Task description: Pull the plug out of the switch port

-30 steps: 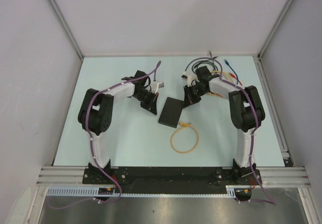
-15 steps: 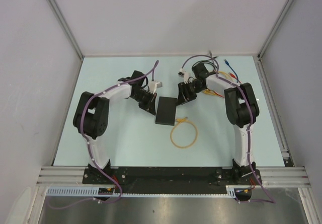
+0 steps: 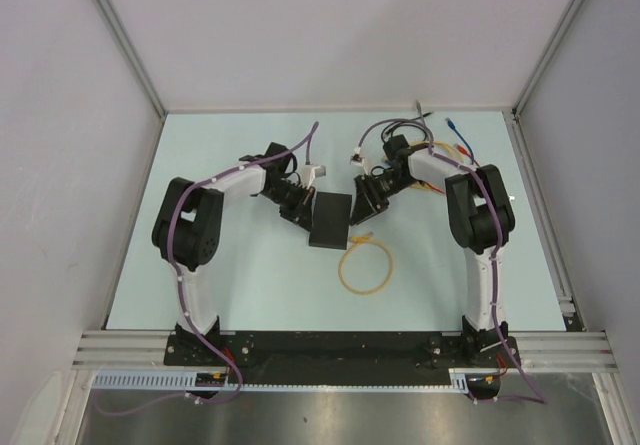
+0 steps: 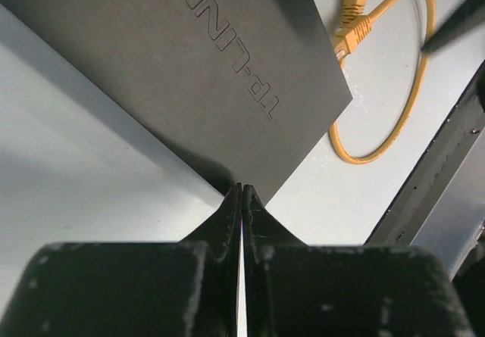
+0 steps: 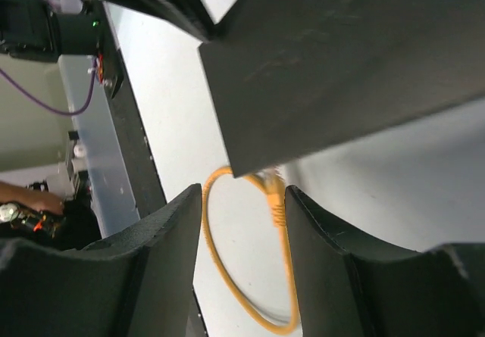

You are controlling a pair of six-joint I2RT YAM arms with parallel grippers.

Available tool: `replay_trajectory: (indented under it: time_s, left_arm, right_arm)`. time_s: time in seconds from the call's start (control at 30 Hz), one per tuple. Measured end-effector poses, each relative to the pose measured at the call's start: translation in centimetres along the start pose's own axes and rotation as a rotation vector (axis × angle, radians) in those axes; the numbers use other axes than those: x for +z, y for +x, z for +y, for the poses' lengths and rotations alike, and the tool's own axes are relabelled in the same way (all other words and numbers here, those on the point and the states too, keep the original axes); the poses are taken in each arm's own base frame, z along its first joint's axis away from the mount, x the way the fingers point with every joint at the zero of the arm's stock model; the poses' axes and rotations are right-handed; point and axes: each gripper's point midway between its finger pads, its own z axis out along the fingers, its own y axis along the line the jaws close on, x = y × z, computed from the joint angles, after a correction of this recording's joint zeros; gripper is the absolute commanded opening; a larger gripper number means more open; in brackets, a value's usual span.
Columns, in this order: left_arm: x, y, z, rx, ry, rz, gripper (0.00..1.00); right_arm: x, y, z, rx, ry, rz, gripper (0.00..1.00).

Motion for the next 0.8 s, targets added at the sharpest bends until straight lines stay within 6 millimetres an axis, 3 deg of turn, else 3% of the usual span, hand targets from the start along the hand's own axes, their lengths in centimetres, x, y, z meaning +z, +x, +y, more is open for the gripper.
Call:
replay_trajectory:
  time_s: [0.13,0.37,0.8]
  left_arm:
    - [0.5,0.2,-0.2,-0.009,0.022,0.013,0.00]
    - [1.2,-0.2,-0.8,0.013,0.031,0.024,0.00]
    - [1.4,-0.2,-0.9,0.018,0.029,0.028,0.00]
  right_arm:
    - [1.1,0.5,1.0,-0.019,-0.024,0.032,0.49]
    - [1.0,1.0,-0.1,-0.004,-0.013,0.039,0.43]
    - [2.7,3.5,-1.2,0.024,-0.033,0.120,0.36]
